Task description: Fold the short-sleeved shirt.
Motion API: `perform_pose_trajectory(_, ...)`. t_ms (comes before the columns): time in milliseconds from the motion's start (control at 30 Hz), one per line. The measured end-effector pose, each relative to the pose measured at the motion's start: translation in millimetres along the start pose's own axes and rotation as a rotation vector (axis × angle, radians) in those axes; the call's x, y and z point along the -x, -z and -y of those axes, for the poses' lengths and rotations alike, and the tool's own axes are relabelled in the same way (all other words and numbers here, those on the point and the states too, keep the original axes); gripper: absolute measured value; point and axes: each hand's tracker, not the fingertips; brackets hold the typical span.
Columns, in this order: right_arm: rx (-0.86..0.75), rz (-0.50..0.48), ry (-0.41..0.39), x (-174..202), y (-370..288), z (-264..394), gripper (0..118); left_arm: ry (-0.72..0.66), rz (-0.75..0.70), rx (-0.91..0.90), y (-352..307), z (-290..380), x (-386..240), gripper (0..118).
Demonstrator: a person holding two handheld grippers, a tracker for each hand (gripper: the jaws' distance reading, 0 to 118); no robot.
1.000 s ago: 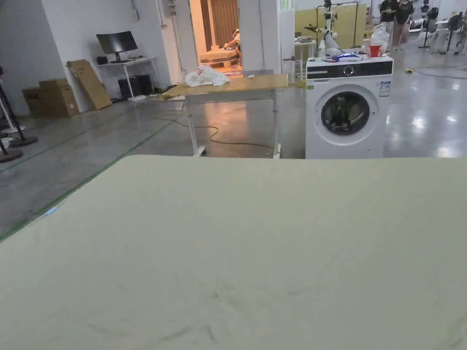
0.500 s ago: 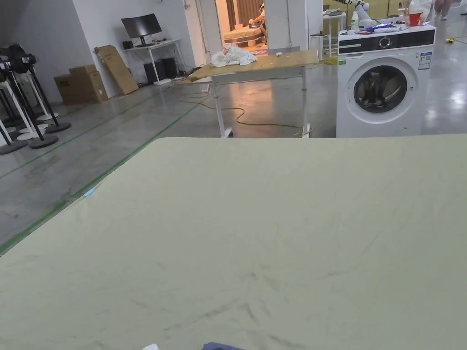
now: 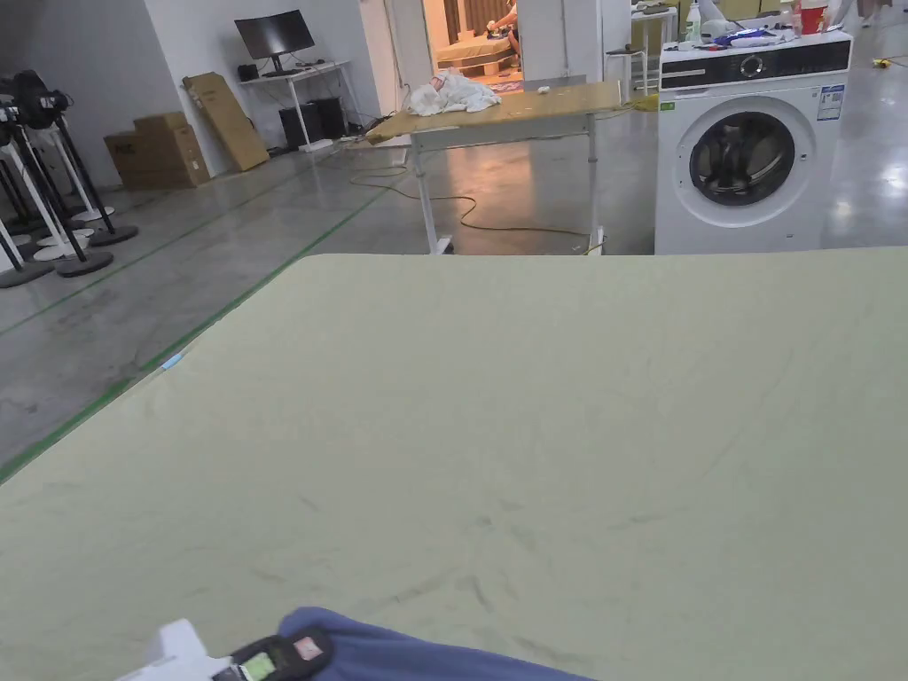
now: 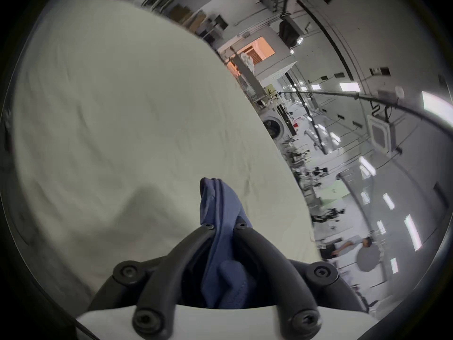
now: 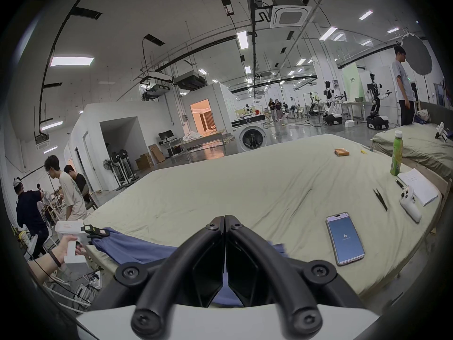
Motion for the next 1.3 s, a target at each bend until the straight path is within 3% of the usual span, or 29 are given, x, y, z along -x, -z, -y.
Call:
perform_pose_trajectory(200, 0.016, -0.012, 0.037, -8.6, 4.4, 10.9, 0, 0.244, -0.023, -0.092, -36.9, -4.9, -52.4, 2)
perform_pose_trajectory(400, 0.016, -0.024, 0.048, -7.5, -0.9, 12.9, 0, 0.348, 0.208, 0.147, 17.4, 94.8, -133.1, 3)
perform_pose_trajectory(533, 0.011, 0.017, -0.003, -4.2, -18.5, 11.7, 0, 0.509, 0.182, 0.304, 73.9, 153.3, -166.6, 3)
perform_pose_trajectory(600, 0.012, 0.029, 0.001, -7.4, -27.9, 15.1, 0, 0.502, 0.161, 0.369, 94.8, 166.6, -174.8, 4)
perform_pose_trajectory(667, 0.019, 0.047, 0.036, -8.3, -33.7, 18.1, 0, 0.462, 0.155, 0.404, 108.1, 173.1, -180.7, 18)
perform_pose_trajectory(700, 0.028, 0.051, 0.064, -11.8, -35.5, 21.0, 0, 0.469, 0.159, 0.403, 109.1, 172.2, -182.8, 33)
perform_pose_trajectory(733, 0.031, 0.059, 0.088, -14.8, -36.6, 24.2, 0, 0.481, 0.162, 0.401, 109.9, 172.4, -184.4, 59)
perform_pose_trajectory(767, 0.032, 0.067, 0.106, -16.9, -37.3, 26.7, 0, 0.486, 0.172, 0.392, 108.9, 170.9, -185.2, 73)
perform_pose_trajectory(800, 0.033, 0.073, 0.120, -19.0, -37.7, 28.8, 0, 0.482, 0.183, 0.372, 106.4, 167.3, -185.4, 75)
perform_pose_trajectory(833, 0.034, 0.079, 0.130, -20.1, -37.8, 29.9, 0, 0.440, 0.228, 0.364, 99.8, 160.3, -184.2, 66)
perform_pose_trajectory(900, 0.036, 0.081, 0.147, -23.7, -37.6, 34.0, 0, 0.344, 0.307, 0.344, 94.0, 151.7, -175.1, 22)
perform_pose_trajectory(933, 0.040, 0.074, 0.163, -24.8, -36.2, 35.7, 0, 0.312, 0.274, 0.325, 93.5, 151.4, -171.2, 12)
perform_pose_trajectory(1033, 0.053, 0.046, 0.198, -25.5, -29.4, 41.5, 0, 0.390, 0.188, 0.370, 100.9, 162.9, -160.2, 3)
perform_pose_trajectory(1100, 0.064, 0.042, 0.197, -21.7, -25.1, 43.3, 0, 0.376, 0.185, 0.447, 112.5, 179.9, -155.1, 3)
perform_pose_trajectory(1200, 0.076, 0.030, 0.173, -15.4, -22.7, 44.0, 0, 0.395, 0.155, 0.543, 136.3, 209.6, -150.2, 2)
perform_pose_trajectory(1300, 0.085, 0.027, 0.131, -9.7, -23.8, 42.2, 0, 0.404, 0.137, 0.519, 141.5, 208.0, -154.4, 2)
